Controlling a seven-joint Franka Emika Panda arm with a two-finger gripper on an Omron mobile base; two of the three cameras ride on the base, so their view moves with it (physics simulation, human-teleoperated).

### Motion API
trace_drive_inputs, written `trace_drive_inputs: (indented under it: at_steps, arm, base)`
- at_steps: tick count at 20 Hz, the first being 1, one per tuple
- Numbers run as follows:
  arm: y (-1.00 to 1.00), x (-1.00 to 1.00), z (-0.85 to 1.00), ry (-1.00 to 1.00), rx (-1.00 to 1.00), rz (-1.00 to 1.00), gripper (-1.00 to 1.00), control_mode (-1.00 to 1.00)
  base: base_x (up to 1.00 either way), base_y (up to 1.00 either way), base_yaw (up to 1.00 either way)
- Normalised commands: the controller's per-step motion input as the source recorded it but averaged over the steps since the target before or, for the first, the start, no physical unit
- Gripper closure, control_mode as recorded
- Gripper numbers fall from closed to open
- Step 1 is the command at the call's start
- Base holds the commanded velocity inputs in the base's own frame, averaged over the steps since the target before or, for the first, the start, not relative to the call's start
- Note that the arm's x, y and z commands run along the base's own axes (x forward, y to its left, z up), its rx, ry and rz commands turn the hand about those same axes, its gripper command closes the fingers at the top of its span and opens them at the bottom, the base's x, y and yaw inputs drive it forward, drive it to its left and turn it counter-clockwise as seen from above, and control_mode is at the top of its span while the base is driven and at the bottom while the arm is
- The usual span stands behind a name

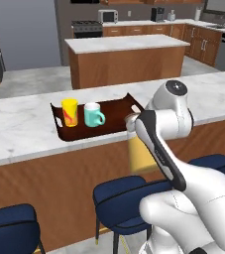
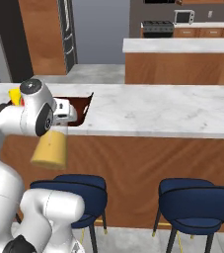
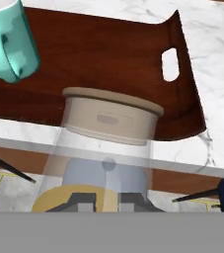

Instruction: There is a tray on the dining counter. Grab the cup, mug, and pitcher and place them on the tray. The pitcher may be placed next to the tray if it cannot fit the tray.

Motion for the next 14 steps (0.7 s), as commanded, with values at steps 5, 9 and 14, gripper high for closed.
trace_drive_inputs:
  at_steps: [5, 9, 14]
  arm:
    - [0.00, -0.04, 0.00, 0.00, 0.00, 0.00, 1.00, -1.00]
    - [0.00, -0.32, 0.09, -0.09, 0.00, -0.01, 1.00, -1.00]
    - [0.00, -0.40, 0.30, -0.21, 0.00, -0.02, 1.00, -1.00]
  base:
    - [0.00, 0.00, 0.00]
    - [0.00, 0.00, 0.00]
    - [0.00, 0.00, 0.00]
